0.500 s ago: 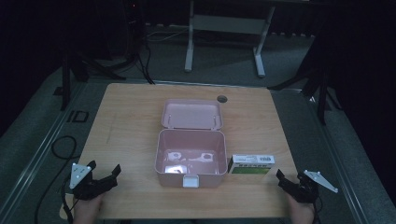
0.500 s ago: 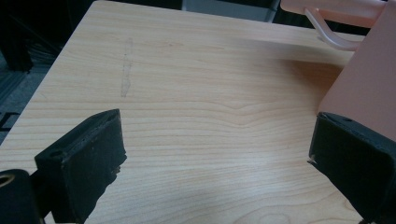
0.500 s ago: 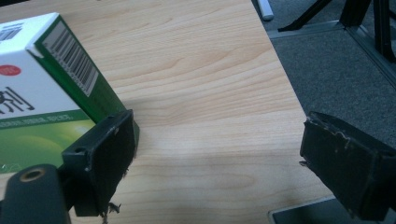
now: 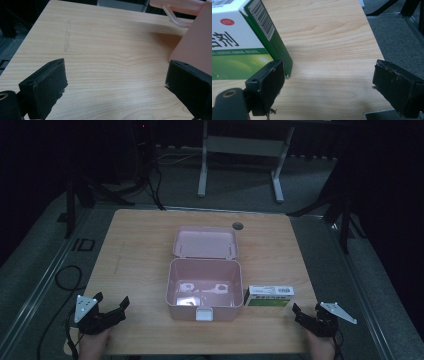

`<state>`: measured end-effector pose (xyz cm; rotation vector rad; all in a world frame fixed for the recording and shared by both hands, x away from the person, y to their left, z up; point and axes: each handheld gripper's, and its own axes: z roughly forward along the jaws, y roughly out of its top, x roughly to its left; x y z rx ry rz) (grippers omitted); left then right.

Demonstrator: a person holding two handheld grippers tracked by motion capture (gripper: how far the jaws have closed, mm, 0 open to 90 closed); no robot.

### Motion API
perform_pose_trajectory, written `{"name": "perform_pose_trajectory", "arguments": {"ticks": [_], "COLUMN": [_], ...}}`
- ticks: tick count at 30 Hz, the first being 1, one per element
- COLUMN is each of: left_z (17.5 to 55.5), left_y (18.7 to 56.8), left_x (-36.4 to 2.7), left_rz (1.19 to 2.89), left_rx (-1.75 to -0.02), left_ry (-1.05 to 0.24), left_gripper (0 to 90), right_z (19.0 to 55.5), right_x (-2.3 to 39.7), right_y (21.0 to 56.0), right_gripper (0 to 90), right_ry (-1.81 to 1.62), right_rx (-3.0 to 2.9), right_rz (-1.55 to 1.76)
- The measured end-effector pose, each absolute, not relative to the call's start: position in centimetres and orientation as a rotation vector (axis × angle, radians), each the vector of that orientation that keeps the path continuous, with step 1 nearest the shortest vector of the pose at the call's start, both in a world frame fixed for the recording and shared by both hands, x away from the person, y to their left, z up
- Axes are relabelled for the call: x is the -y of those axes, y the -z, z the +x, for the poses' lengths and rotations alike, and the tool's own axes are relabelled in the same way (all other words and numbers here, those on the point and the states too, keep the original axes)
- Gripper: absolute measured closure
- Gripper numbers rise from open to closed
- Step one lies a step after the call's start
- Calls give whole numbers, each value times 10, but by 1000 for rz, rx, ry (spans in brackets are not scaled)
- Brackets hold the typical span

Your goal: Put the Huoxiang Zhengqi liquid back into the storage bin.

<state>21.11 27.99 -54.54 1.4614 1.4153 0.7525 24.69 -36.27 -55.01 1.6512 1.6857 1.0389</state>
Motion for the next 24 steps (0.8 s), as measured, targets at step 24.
{"name": "perform_pose_trajectory", "arguments": {"ticks": [24], "left_z": [209], "left_y": [532], "left_x": [-285], "left_rz": [1407], "left_rx": [-1340], "left_ry": [-795], "left_gripper": [44], "right_z": [282], "right_x": [392], "right_y": [515], "right_gripper": [113], "right_ry": [-623], "right_rx": [-2166], "right_rz": [1604]}}
